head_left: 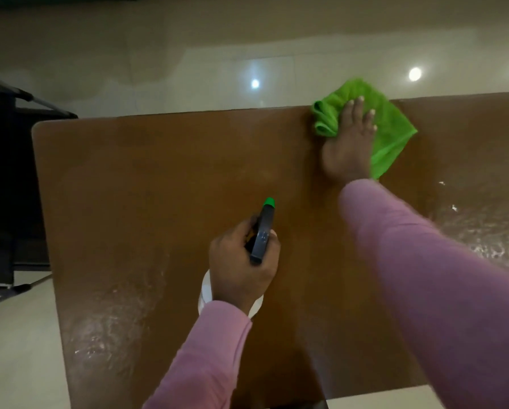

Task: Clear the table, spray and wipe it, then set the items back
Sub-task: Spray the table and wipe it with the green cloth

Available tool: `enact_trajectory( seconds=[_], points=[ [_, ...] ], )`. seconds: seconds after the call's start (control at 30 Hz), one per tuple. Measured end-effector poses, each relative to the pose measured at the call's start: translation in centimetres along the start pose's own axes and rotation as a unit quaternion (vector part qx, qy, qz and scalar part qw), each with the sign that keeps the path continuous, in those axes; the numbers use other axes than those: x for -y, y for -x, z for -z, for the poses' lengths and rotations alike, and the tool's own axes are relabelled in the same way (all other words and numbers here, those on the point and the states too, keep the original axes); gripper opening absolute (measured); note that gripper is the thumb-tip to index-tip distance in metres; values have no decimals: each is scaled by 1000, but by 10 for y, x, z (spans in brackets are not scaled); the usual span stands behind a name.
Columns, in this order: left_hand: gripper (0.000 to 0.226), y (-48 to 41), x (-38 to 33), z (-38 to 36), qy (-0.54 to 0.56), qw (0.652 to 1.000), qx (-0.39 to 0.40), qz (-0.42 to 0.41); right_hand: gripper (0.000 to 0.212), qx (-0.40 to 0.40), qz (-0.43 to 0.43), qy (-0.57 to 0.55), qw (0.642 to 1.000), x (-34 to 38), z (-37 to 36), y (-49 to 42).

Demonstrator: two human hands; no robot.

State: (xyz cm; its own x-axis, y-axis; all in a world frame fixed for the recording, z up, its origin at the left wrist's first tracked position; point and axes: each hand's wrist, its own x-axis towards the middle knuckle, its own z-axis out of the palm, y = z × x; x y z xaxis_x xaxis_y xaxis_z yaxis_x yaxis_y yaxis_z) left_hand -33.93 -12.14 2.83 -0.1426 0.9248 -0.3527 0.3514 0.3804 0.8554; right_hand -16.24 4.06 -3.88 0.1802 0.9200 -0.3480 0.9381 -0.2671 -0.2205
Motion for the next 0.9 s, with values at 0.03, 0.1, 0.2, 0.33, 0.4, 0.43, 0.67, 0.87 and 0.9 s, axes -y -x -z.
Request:
enact_trajectory(
  seconds=[0.03, 0.1, 0.2, 0.33, 0.4, 0.43, 0.67, 0.87, 0.9],
  points=[
    [11, 0, 0, 1, 0, 1000, 2, -1, 79, 12, 51, 3, 999, 26, -11, 7],
    [7, 0, -1, 3, -11, 1000, -10, -15, 81, 47, 193, 30, 980, 77, -36, 29],
    [8, -1, 3, 7, -11, 999, -43, -13, 81, 91, 331, 78, 936, 103, -46, 43],
    [15, 3, 4, 6, -2, 999, -40, -7, 80, 48, 260, 14, 964, 25, -18, 14],
    [15, 3, 3, 6, 10, 999, -45, -7, 80, 8, 154, -9, 988, -27, 1, 0],
    [15, 2, 2, 7, 17, 999, -51, -8, 80, 9, 109, -11, 994, -41, 7, -4],
    [8, 2, 5, 10, -3, 997, -74, -21, 83, 61, 248, 16, 967, 62, -46, 54],
    [13, 1, 4, 9, -7, 997, -82, -12, 86, 43, 262, 15, 964, -2, -35, 66],
    [12, 3, 3, 9, 2, 997, -82, -8, 86, 22, 212, -4, 977, -29, -25, 59]
  ],
)
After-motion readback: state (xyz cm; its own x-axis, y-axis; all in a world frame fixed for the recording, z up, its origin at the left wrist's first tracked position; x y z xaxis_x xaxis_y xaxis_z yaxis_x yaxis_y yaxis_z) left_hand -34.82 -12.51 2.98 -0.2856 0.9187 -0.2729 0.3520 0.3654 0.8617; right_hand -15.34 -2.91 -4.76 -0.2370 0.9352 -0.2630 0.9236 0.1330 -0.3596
